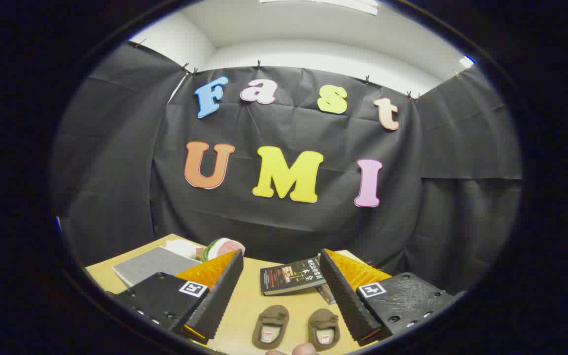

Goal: Open the storage box then place both shoes into the box .Put the left shoe in first, then the right shoe, with the right side of both shoes facing outward in a uniform manner.

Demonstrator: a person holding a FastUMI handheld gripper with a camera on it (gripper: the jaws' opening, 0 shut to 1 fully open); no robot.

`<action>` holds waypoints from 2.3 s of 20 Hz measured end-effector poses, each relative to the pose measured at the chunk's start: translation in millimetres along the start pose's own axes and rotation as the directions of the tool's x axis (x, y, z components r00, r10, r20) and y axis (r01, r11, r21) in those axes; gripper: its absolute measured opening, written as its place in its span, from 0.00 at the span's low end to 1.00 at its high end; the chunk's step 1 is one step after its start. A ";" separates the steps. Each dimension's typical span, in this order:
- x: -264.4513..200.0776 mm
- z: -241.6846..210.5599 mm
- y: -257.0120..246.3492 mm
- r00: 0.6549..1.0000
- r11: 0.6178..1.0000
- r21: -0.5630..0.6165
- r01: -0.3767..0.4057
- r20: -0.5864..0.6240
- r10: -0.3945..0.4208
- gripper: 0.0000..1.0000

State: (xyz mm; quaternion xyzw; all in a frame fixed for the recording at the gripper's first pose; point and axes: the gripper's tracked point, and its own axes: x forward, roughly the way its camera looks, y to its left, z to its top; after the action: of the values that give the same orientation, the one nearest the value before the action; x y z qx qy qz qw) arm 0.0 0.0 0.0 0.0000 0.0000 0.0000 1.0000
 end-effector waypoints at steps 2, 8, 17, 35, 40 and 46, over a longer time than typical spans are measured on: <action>-2.0 2.1 1.2 1.000 1.000 0.002 -0.002 0.002 0.002 0.95; -3.7 11.3 -1.8 1.000 1.000 0.017 -0.010 0.020 0.010 0.95; -0.4 9.8 2.6 1.000 0.999 0.043 -0.028 0.007 0.027 0.95; 24.4 -25.1 57.3 0.984 0.967 0.199 -0.158 -0.047 0.171 0.95; 42.1 -75.7 107.7 0.954 0.939 0.251 -0.234 -0.129 0.272 0.95; 64.0 -151.8 166.0 0.883 0.884 0.377 -0.278 -0.262 0.389 0.95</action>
State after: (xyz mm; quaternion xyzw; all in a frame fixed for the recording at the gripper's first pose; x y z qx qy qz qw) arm 64.0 166.0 -151.8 0.1664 0.1674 0.1746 0.9559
